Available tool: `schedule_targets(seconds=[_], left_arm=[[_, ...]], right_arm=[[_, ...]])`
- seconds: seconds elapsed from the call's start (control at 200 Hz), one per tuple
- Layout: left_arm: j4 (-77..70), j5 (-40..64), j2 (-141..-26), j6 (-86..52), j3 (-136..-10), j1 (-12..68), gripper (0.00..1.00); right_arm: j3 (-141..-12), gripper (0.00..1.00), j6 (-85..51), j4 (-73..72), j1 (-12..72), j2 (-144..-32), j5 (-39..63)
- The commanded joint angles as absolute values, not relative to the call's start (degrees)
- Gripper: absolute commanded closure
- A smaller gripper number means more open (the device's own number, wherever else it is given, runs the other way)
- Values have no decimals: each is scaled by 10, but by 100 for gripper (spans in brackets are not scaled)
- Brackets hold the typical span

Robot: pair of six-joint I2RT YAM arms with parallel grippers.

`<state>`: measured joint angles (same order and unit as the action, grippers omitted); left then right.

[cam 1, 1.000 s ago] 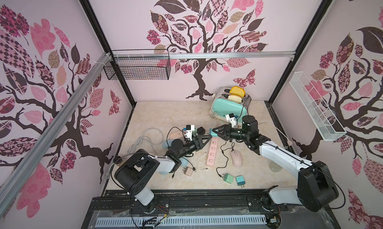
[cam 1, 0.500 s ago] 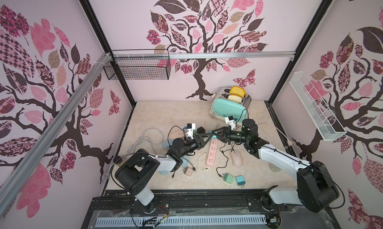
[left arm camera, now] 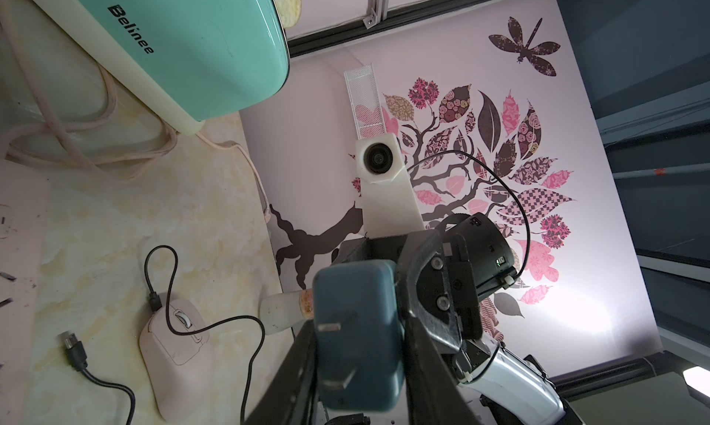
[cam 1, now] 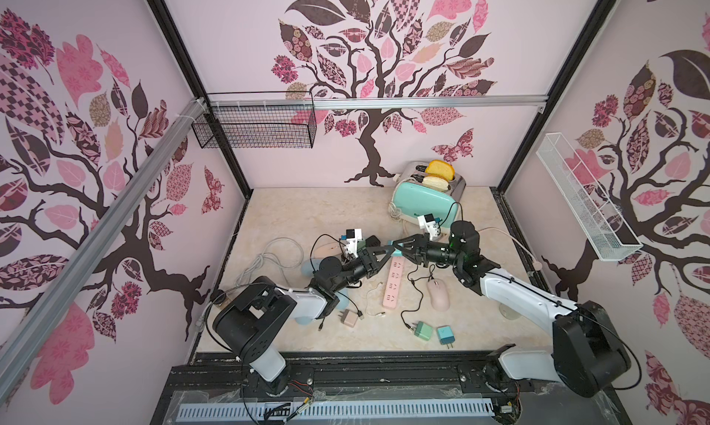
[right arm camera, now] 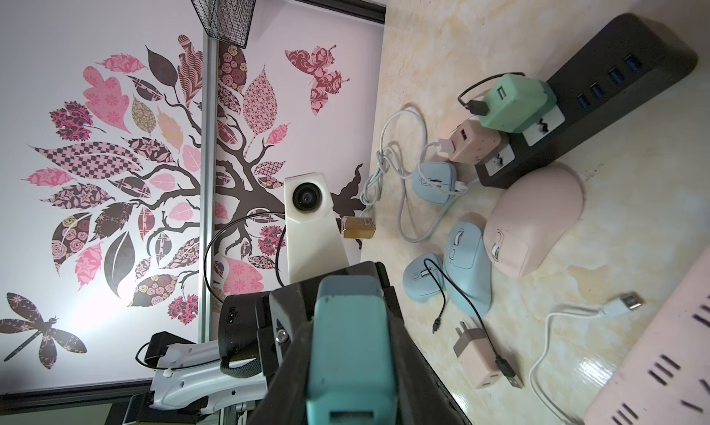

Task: Unplug the wireless mouse
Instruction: Remove the plug from the socket.

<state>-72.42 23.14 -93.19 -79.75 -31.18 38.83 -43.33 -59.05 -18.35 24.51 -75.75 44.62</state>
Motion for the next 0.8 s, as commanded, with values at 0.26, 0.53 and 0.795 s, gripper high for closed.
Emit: schedule_targets(seconds=[0.26, 0.53, 0.795], left_arm=[[-705, 215, -932, -758, -308, 393, 100], [-646, 175, -895, -709, -296, 390, 100], [-476, 108, -778, -545, -306, 392, 100]], right_arm=[[-444, 33, -567, -97, 252, -740, 400], [-497, 28, -510, 98, 253, -665, 212], [-585, 41, -522, 251, 253, -595, 98]])
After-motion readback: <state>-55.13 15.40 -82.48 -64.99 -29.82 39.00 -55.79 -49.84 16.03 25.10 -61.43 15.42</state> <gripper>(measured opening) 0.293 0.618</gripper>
